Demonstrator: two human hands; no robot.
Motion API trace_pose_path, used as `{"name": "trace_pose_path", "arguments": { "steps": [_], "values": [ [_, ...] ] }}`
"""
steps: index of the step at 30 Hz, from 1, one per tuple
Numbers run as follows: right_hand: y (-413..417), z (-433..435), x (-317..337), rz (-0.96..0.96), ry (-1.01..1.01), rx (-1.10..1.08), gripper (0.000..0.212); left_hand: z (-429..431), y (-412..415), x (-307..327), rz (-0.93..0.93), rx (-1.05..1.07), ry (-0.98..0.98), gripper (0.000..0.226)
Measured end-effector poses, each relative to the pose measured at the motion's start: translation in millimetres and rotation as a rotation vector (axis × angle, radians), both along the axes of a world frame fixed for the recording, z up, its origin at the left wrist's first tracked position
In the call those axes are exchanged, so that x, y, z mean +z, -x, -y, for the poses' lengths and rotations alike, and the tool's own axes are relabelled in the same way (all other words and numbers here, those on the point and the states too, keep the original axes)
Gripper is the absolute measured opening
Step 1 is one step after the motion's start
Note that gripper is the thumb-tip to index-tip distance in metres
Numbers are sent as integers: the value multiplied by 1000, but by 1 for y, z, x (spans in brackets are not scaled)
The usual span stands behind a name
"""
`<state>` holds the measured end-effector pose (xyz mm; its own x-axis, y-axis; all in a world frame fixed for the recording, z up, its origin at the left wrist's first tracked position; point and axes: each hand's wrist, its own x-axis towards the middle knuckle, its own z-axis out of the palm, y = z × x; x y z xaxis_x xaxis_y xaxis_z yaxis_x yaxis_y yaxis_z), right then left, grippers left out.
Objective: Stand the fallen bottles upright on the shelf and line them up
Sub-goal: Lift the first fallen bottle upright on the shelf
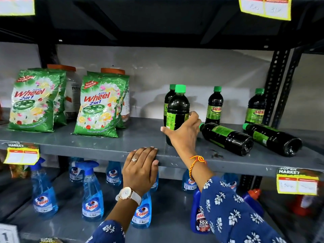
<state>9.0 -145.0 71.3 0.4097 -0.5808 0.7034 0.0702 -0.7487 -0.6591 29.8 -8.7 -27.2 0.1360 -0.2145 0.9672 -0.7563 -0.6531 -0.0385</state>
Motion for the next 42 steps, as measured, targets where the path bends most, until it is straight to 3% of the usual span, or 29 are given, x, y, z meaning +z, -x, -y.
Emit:
{"name": "trace_pose_path", "arguments": {
  "steps": [7,11,18,23,30,34,42],
  "values": [
    [-2,6,-4,11,-202,280,53,3,5,2,-49,0,27,38],
    [-4,6,-4,-70,-149,225,77,3,5,2,-62,8,31,40],
    [0,15,-3,11,-385,305,48,5,3,0,-50,8,35,39],
    [-3,14,-5,-48,-333,271,68,4,3,-1,-53,14,28,39],
    [-2,19,-5,-29,-436,386,28,4,3,0,-40,15,29,43],
    [-1,17,-6,-85,-366,339,60,6,1,-1,-27,17,38,41],
    [4,16,-5,-94,-276,342,24,6,-2,-3,-8,25,31,35]
  ]
}}
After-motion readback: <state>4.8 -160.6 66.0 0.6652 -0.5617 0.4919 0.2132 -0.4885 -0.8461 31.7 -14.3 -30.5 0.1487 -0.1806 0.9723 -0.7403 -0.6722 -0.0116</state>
